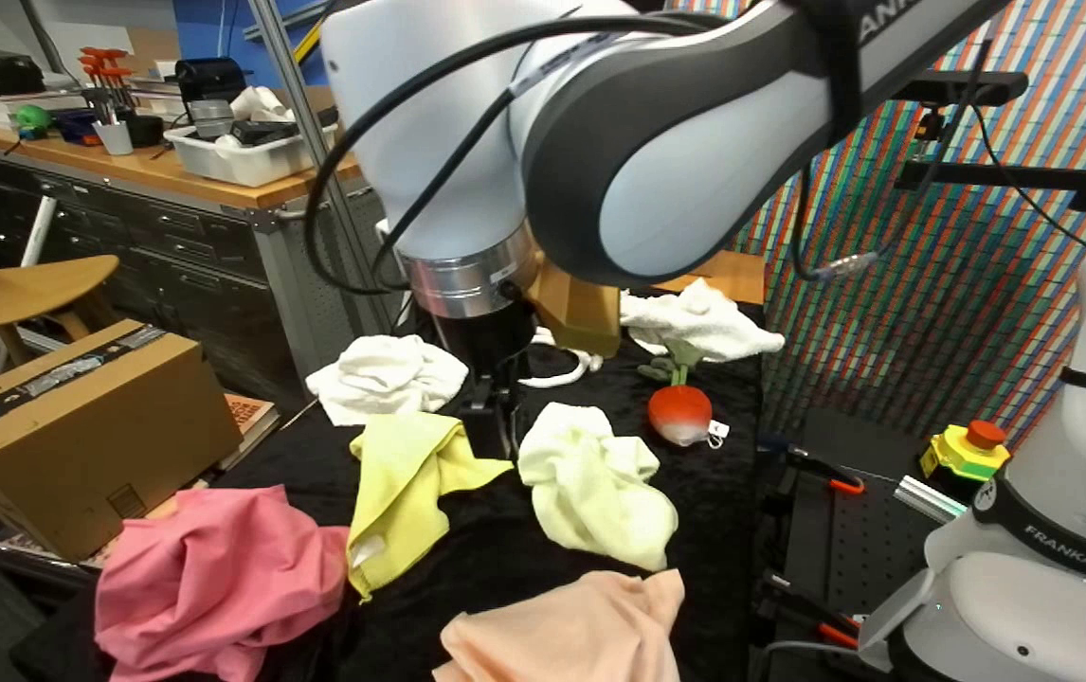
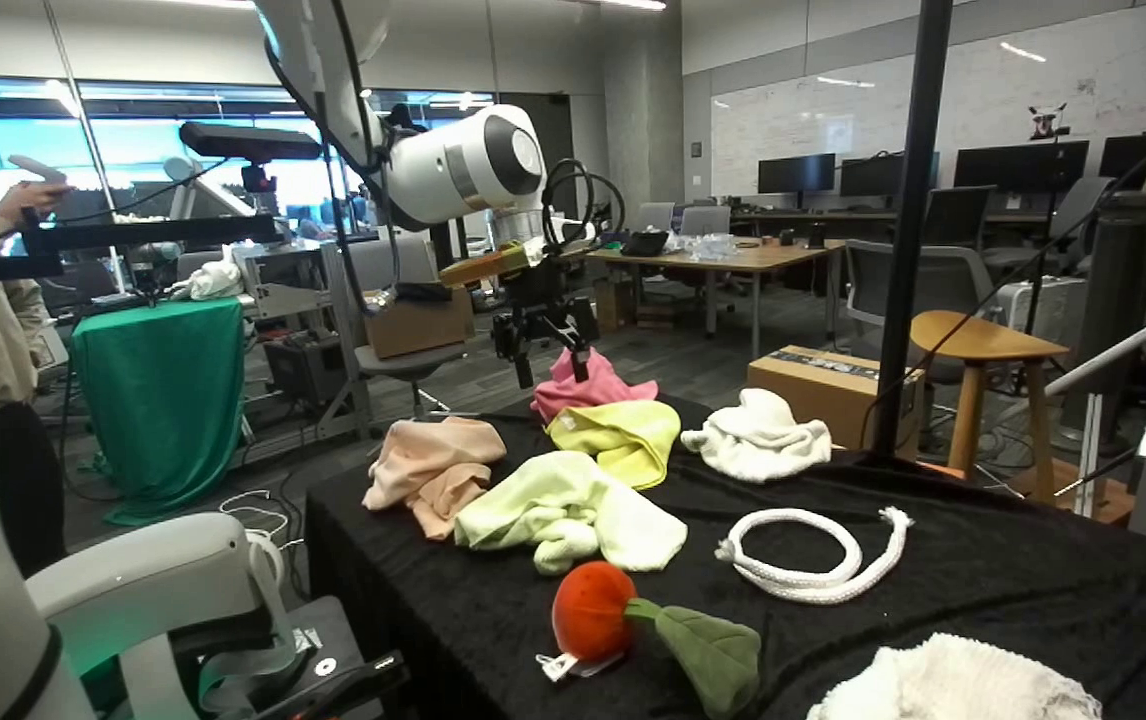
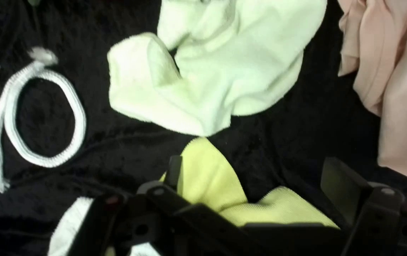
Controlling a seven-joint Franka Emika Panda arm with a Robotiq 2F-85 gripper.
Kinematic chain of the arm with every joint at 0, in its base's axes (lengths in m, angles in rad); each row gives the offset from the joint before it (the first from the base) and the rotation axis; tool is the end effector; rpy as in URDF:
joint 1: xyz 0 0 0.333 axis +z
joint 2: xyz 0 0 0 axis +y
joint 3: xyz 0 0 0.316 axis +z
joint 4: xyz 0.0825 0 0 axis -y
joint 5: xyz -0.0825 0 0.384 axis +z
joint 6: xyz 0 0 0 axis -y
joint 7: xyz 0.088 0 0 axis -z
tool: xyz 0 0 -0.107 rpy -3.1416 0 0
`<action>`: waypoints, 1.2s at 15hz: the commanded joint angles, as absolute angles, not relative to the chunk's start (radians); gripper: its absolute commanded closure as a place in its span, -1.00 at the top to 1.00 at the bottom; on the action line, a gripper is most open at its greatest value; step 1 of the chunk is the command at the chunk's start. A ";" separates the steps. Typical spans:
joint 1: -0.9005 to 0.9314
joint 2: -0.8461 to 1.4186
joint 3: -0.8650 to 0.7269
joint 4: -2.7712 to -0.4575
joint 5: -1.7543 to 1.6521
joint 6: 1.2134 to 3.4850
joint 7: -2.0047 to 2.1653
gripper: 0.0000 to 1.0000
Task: Gather all the items on the table in one place
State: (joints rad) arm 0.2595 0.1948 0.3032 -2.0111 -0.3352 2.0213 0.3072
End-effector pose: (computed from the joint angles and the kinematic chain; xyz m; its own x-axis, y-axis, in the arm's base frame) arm 0.4934 0.2838 0.3507 0.9100 0.3989 -0.1134 0.4147 -0.8727 0.2578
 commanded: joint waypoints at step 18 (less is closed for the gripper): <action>0.464 0.583 0.162 -1.676 -0.417 2.496 0.252 1.00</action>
